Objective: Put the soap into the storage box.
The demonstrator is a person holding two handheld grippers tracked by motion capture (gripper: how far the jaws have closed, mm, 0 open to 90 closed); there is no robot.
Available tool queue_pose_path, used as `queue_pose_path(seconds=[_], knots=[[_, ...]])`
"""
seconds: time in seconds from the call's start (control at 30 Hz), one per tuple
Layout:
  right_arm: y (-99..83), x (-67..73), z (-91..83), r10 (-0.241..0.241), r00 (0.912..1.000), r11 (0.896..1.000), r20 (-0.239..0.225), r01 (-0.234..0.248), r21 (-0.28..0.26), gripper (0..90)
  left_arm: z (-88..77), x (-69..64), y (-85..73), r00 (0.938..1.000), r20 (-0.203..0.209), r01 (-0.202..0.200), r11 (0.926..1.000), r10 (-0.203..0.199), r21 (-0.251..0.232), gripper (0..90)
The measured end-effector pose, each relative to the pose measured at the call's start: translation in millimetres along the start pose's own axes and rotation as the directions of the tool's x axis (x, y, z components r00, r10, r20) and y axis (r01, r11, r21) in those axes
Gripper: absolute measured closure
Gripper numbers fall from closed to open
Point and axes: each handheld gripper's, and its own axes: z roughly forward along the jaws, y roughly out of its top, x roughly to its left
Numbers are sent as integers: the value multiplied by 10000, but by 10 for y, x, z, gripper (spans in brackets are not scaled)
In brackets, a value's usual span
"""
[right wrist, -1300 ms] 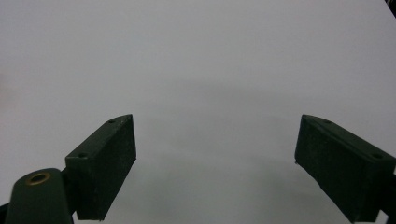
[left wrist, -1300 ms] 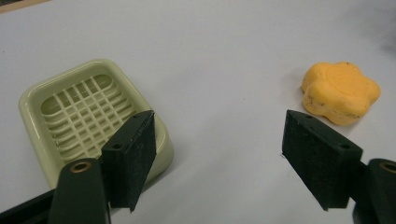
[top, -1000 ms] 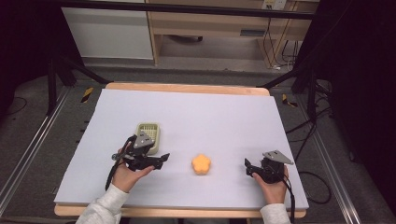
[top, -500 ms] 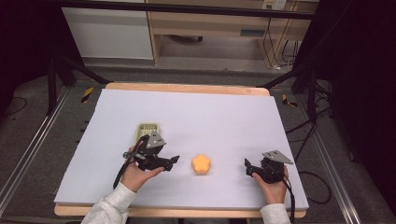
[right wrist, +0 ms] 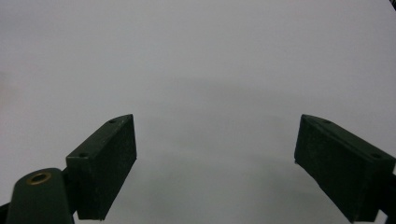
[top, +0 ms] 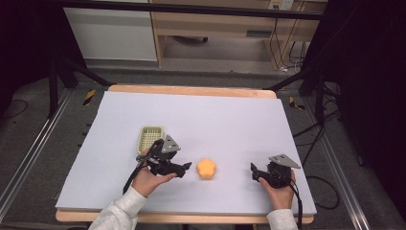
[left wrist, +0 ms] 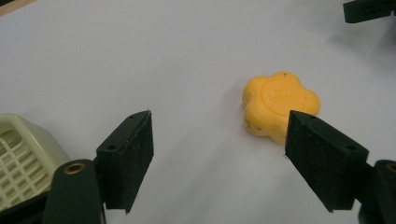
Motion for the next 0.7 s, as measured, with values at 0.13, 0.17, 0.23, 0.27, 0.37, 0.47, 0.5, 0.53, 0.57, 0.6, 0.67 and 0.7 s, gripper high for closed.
queue_pose_path(seconds=[0.13,0.17,0.23,0.27,0.37,0.47,0.5,0.53,0.57,0.6,0.67,0.7], knots=[[0,0,0,2,10000,10000,-2,-2,-2,134,38,-32,25,9999,93,-106,9999,105,121,223],[0,0,0,-2,10000,10000,-6,2,-8,134,51,-44,33,9999,109,-131,9998,130,130,222],[0,-2,1,3,10000,10000,-24,-3,-6,134,70,-61,44,9997,125,-194,9996,191,181,221],[0,0,1,23,10000,10000,-26,-23,0,134,81,-69,51,9996,136,-234,9995,231,217,220],[0,0,1,21,10000,10000,-24,-21,-4,134,100,-86,65,9994,158,-299,9992,294,264,215],[0,1,1,23,10000,10000,-36,-23,15,135,131,-111,90,9989,198,-435,9984,428,374,211],[0,1,1,23,10000,10000,-36,-23,15,135,131,-111,90,9989,198,-435,9984,428,374,211],[0,1,1,28,10000,10000,-45,-28,19,136,145,-122,101,9987,239,-458,9981,449,407,210],[0,1,1,27,10000,10000,-43,-27,22,136,153,-128,108,9986,248,-482,9979,471,431,210],[0,1,1,27,10000,10000,-43,-27,22,136,153,-128,108,9986,248,-482,9979,471,431,209],[0,1,0,26,10000,10000,-37,-26,12,137,171,-147,120,9982,289,-533,9974,520,476,206],[0,1,0,24,10000,10000,-39,-24,12,137,178,-151,122,9982,312,-529,9975,515,469,206]])
